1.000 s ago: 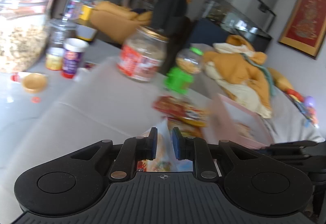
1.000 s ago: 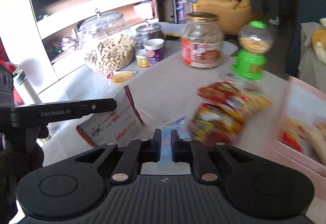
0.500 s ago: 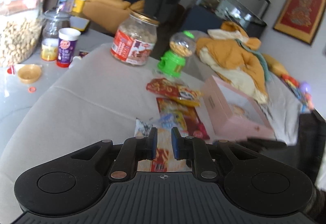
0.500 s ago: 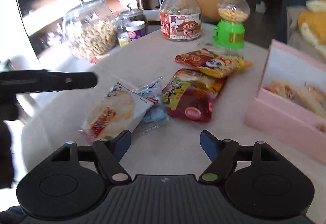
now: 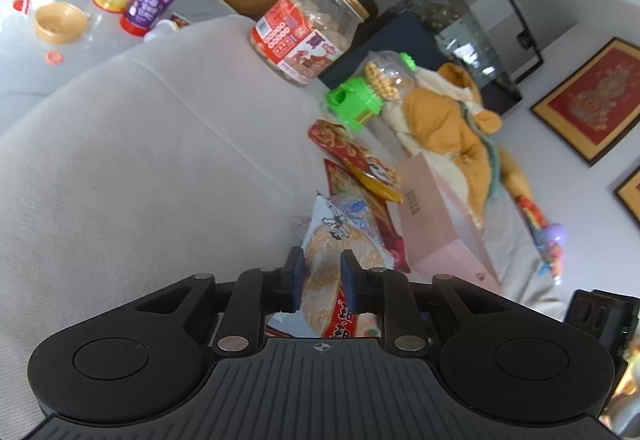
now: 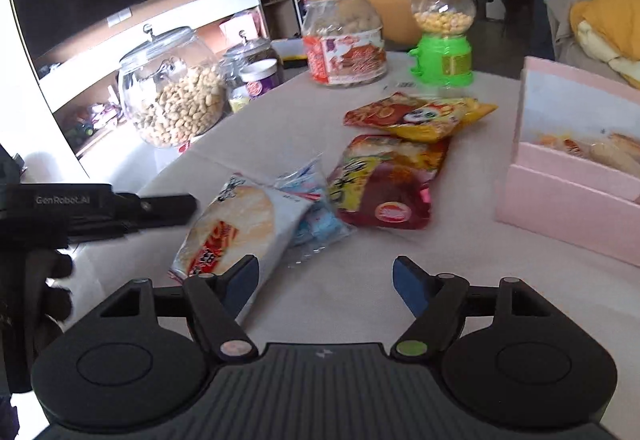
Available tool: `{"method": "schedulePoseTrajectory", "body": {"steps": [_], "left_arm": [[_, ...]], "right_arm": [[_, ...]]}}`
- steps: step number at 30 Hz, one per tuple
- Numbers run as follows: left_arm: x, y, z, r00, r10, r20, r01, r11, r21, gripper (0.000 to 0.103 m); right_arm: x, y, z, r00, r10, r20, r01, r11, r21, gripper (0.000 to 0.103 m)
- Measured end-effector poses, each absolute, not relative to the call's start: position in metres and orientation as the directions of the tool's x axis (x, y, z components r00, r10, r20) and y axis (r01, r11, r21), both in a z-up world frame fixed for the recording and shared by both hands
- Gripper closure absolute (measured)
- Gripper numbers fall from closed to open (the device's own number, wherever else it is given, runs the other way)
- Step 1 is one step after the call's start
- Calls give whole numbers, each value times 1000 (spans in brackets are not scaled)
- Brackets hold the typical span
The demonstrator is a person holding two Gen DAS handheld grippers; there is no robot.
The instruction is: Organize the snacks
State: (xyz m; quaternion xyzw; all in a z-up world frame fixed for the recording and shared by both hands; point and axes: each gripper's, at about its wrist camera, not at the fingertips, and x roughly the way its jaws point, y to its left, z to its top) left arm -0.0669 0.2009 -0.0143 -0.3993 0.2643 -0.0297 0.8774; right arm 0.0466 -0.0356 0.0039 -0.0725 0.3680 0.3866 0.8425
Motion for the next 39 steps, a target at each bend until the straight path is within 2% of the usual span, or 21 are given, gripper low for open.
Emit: {"method": "schedulePoseTrajectory", "body": {"steps": [2,5,8,12,19,24,27,34,39], "left_arm": [[-66,202,-15,858,-274,-435,-149,677,-721,79],[-68,202,-10,862,-359,-359,-62,627,-777,64],[-68,194,3,864,-399,-306,26,643,-765,63],[-52,172,7,842,-353,-409,-16,741,-672,63],[-28,147,16,825,-326,-461,-6,812,-584,63],[-31,112,33,818,-163,-551,-13,953,-302,65],[-31,105,34,815,-129,-565,-12,971,-238,65],[-34,120,31,816,-106,-569,-66,960,-273,65],[-48,163,32,850,-18,-527,-233,883,-407,65]], "right_arm": [[47,-31,2,441,595,-672,-703,694,153,29],[49,-32,3,459,575,-677,-695,707,130,29],[49,-41,2,468,568,-677,-680,721,135,29],[54,-52,1,474,559,-680,-665,734,138,29],[57,-64,-1,476,572,-668,-664,732,154,29],[59,-73,-4,496,553,-670,-643,752,145,29],[60,-75,-5,505,538,-675,-629,765,139,29],[57,-76,-5,506,531,-680,-624,769,136,30],[55,-67,1,412,585,-698,-611,746,265,27]]}}
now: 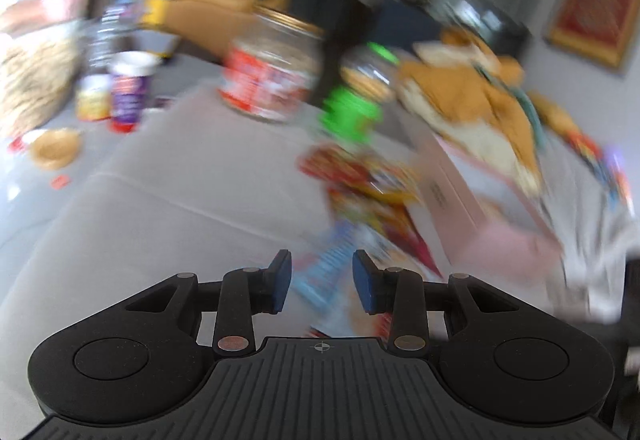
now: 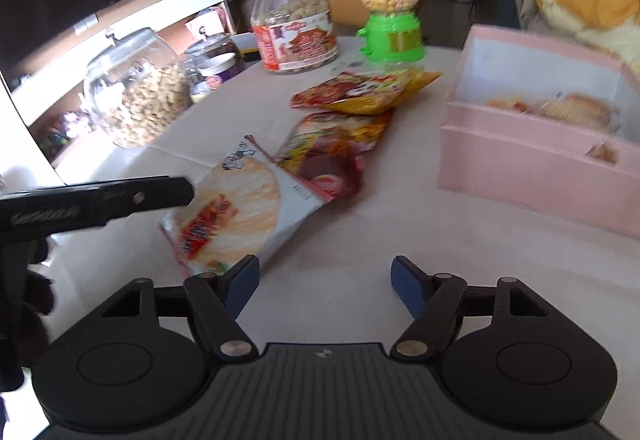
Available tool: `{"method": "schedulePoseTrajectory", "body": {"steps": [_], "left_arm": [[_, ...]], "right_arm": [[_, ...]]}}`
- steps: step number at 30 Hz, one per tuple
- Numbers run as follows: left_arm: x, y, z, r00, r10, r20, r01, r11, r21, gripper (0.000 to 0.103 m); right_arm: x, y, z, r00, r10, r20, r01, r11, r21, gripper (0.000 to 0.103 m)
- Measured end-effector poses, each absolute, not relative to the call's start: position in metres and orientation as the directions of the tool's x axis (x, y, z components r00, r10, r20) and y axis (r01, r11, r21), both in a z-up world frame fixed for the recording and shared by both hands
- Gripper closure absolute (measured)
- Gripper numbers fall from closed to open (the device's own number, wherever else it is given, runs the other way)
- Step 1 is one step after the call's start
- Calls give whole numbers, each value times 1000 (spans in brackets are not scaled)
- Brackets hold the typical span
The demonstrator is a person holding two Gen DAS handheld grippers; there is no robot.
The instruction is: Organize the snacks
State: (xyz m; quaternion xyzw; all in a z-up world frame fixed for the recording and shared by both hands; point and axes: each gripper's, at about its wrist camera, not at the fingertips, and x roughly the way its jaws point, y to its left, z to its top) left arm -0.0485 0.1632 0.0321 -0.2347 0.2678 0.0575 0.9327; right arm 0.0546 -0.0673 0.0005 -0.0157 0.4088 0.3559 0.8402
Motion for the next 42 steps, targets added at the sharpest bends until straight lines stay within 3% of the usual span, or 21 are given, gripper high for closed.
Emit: {"method": "schedulePoseTrajectory", "body": {"steps": [3,8,9,11,13,15,16,20,25,26,29,32,34,37,42], "left_arm": [[-61,185,33,855,53,-516,-317,841,-439,65],[-72,197,33,848,98,-521,-360,829,-429,65],[-72,198,32,846,96,-525,-361,828,-430,65],[-72,197,28,839,75,-540,-354,828,-435,65],[-72,194,24,831,34,-555,-334,828,-450,65],[-70,190,18,828,-20,-560,-311,815,-488,65],[-66,187,14,825,-48,-564,-303,804,-512,65],[-45,168,10,813,-83,-576,-293,797,-529,65],[-22,117,33,821,-68,-568,-172,917,-359,65],[-17,104,36,815,-70,-575,-138,941,-310,65],[-10,64,37,800,-66,-596,-37,987,-158,63],[-9,37,31,807,73,-586,-38,997,72,63],[-6,37,28,801,144,-581,-62,985,159,63],[-1,49,23,763,96,-640,-36,994,106,64],[1,51,18,746,-62,-663,108,994,29,29]], "right_arm": [[54,-42,2,379,591,-712,-560,759,332,17],[53,25,3,436,486,-757,-517,824,232,17],[54,36,1,439,466,-768,-512,832,212,10],[53,50,-1,462,428,-777,-524,838,150,10],[49,44,0,464,444,-766,-556,819,139,18],[46,22,3,454,483,-749,-579,799,164,40],[45,7,5,451,494,-743,-585,793,172,44],[41,-47,6,548,412,-728,-558,829,49,54],[57,-109,3,583,382,-717,-488,870,67,54],[60,-118,2,595,379,-709,-476,877,69,50],[65,-139,-6,647,345,-680,-421,905,58,25],[66,-155,-11,662,372,-650,-397,910,117,21],[67,-161,-10,666,379,-642,-383,913,141,21],[68,-162,-11,662,393,-638,-378,910,168,21],[66,-161,-13,660,395,-639,-385,908,164,19]]}}
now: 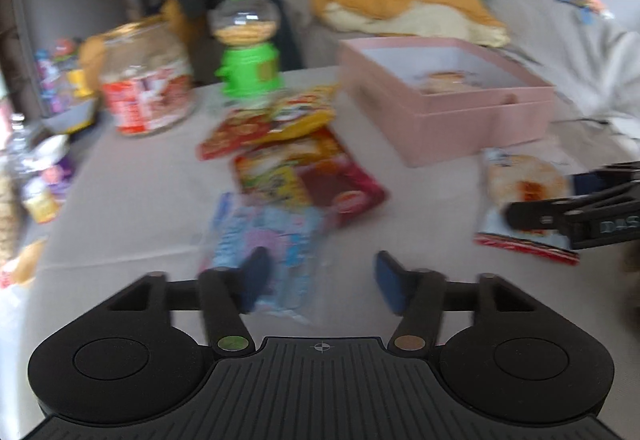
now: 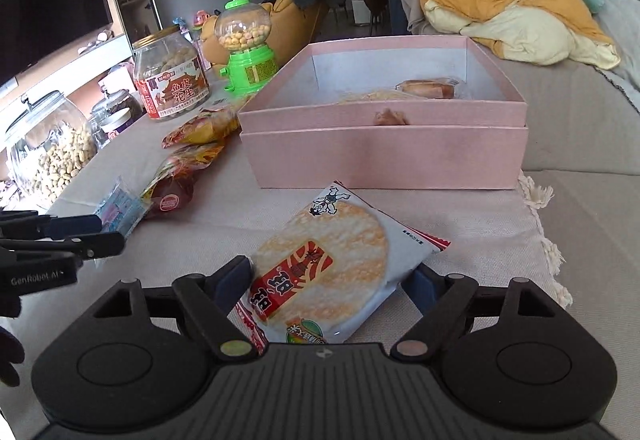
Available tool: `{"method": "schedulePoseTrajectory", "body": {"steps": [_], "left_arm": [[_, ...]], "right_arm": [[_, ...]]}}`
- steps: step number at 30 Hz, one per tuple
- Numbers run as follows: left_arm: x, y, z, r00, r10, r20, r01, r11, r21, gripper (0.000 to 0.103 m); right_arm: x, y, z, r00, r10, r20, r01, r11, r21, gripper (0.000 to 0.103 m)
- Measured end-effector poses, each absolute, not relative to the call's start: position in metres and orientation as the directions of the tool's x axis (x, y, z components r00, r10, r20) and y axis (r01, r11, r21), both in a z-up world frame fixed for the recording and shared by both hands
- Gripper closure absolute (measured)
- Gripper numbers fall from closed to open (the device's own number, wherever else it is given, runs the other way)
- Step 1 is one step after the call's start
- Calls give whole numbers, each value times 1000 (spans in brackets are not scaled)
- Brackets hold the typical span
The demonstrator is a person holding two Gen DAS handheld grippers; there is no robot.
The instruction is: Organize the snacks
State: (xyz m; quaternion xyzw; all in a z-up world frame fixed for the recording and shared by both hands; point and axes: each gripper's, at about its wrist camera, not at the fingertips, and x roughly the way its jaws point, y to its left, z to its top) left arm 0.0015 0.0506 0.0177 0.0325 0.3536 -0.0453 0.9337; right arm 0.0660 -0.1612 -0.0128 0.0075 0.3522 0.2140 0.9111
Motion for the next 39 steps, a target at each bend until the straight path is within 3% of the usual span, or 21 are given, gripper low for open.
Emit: {"method": "schedulePoseTrajectory", "body": {"steps": [2,7,11,16,17,18,20,22,28,32,37,39], "left_arm": [[1,54,20,752,-88,-654,115,993,-1,31],[7,63,21,769,113,-630,-6,986,169,32],[21,82,16,743,44,-668,4,998,69,23],[36,100,16,746,-22,-666,-35,997,-72,23],[38,101,16,746,-40,-665,-27,996,-90,26],[37,102,17,747,-64,-661,-10,994,-107,37],[30,102,20,759,-86,-645,11,993,-120,50],[21,103,25,773,-84,-628,14,993,-115,97],[-3,107,27,781,-99,-616,30,992,-121,91],[-6,99,34,806,-40,-590,30,999,-26,85],[2,69,25,737,-118,-665,200,979,48,81],[1,57,21,733,-125,-669,250,964,93,66]], "right_arm": [[65,-161,-13,658,399,-639,-388,906,166,17],[64,-157,-14,655,392,-645,-398,906,146,14],[65,-153,-14,651,386,-654,-408,904,128,11],[65,-142,-16,643,363,-674,-429,900,75,5],[65,-139,-17,642,354,-680,-434,899,58,4],[64,-135,-18,642,343,-686,-440,897,38,3],[64,-131,-19,643,326,-693,-443,896,10,1],[64,-132,-19,640,327,-695,-442,897,15,0],[62,-134,-17,631,321,-707,-446,895,8,0],[61,-134,-18,635,324,-701,-446,895,9,0],[61,-135,-18,638,322,-699,-443,896,8,0],[61,-135,-18,638,322,-699,-443,896,8,0]]}}
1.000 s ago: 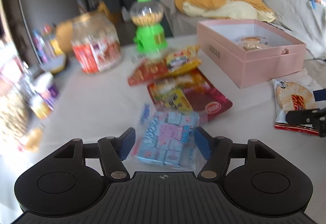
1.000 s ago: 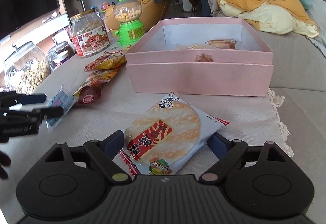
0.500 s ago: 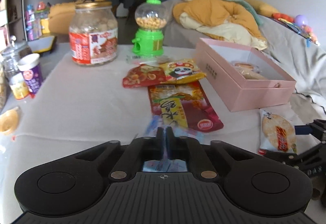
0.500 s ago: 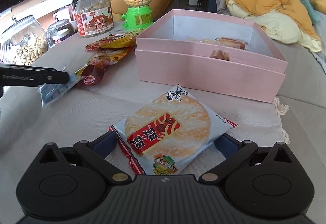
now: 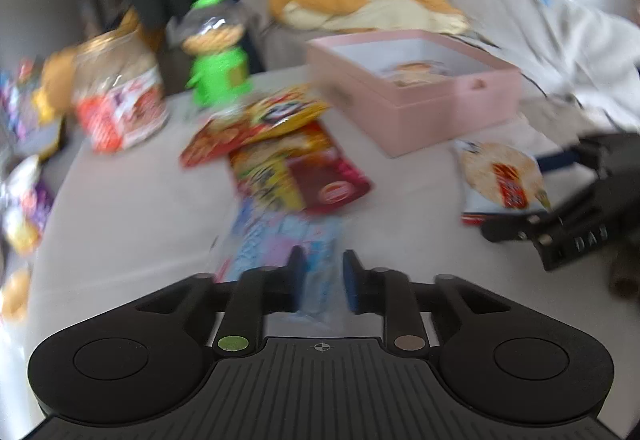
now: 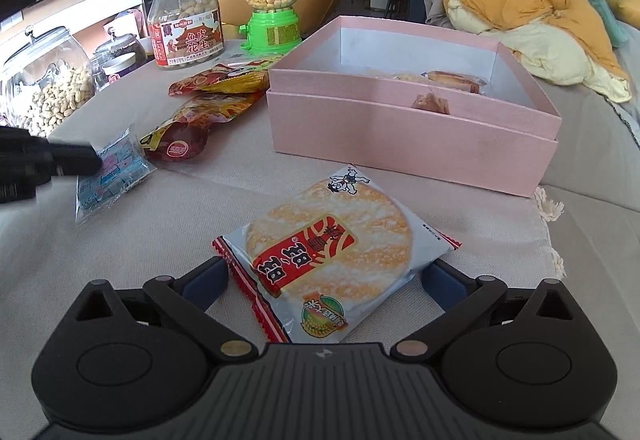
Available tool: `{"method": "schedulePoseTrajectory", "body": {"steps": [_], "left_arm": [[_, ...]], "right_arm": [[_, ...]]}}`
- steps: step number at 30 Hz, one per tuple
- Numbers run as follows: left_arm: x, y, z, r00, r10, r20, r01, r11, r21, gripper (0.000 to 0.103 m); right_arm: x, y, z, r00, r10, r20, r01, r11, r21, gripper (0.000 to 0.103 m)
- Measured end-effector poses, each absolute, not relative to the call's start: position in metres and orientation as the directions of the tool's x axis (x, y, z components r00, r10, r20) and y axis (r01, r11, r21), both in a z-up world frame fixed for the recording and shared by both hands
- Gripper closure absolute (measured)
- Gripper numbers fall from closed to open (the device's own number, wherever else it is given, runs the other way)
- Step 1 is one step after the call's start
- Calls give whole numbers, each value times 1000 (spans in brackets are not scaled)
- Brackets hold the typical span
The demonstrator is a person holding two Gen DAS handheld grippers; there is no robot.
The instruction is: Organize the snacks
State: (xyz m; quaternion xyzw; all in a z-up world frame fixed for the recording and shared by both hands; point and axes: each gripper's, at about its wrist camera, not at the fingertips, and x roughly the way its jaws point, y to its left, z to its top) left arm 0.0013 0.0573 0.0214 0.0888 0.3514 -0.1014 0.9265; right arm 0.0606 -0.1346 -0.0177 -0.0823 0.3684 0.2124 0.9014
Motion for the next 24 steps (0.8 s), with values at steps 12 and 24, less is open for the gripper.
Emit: {"method": "schedulePoseTrajectory", "body": {"steps": [12,24], "left_arm": [[16,68,25,744,-12,-668,175,968,178,42],[39,81,19,691,-113,-714,154,988,-8,32]], "right_arm": [[60,-135,-17,639,327,-696,-445,896,12,0],[58,-145,-13,629,327,-705,-394,916,74,0]]}}
